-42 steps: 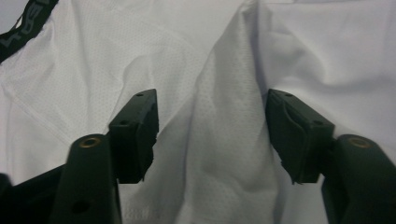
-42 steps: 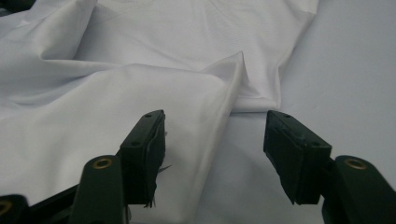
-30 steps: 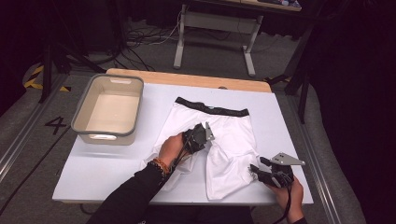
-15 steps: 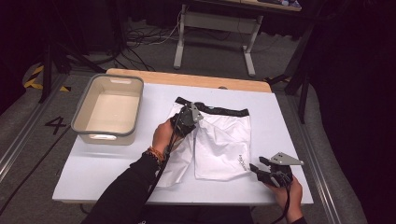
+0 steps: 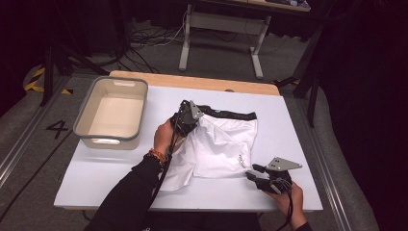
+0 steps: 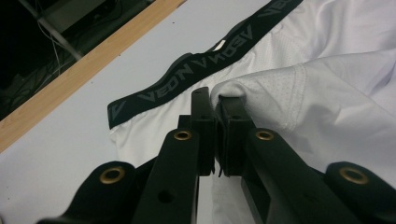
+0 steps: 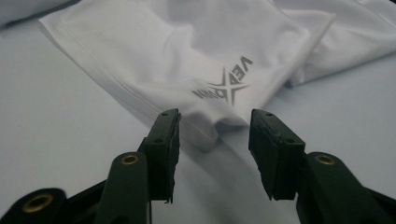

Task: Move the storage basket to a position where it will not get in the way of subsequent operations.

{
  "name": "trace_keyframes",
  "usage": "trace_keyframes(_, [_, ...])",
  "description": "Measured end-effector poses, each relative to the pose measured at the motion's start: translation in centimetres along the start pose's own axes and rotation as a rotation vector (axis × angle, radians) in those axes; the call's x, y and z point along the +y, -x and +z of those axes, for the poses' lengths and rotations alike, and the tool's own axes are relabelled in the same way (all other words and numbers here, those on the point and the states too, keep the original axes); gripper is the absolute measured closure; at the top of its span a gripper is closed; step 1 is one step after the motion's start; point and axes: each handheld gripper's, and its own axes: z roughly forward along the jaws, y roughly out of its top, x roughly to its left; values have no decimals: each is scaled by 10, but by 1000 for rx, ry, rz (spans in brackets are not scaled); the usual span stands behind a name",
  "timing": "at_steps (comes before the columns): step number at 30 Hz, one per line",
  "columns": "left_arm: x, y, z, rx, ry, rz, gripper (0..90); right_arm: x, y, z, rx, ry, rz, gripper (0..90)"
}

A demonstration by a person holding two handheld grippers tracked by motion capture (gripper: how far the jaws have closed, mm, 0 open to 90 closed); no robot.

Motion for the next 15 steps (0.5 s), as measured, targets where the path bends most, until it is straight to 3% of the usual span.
trace_keyframes(3, [-1,0,0,0,-1,-2,858,6,-5,8,33,-9,-11,537])
trace_keyframes(5, [-1,-1,0,-7,4,-10,850,10,-8,14,27,-28,-18,583])
trace_keyframes(8, [-2,-3,0,-25,27,-38,782,11,-9,17,21,-65,-44,818])
trace_keyframes(9, [-2,-3,-1,-31,29,-57,752,12,-8,9,19,-61,-54,867])
trace_keyframes(11, [-3,-3,-1,-33,31,-62,749,12,-6,3,27,-55,-48,871])
trace_keyframes(14, [-2,-2,-3,-35,34,-53,716,9,0,-29,21,-19,-14,877])
trace_keyframes(15, [-2,-1,-3,-37,34,-47,716,9,0,-29,21,-19,-14,877])
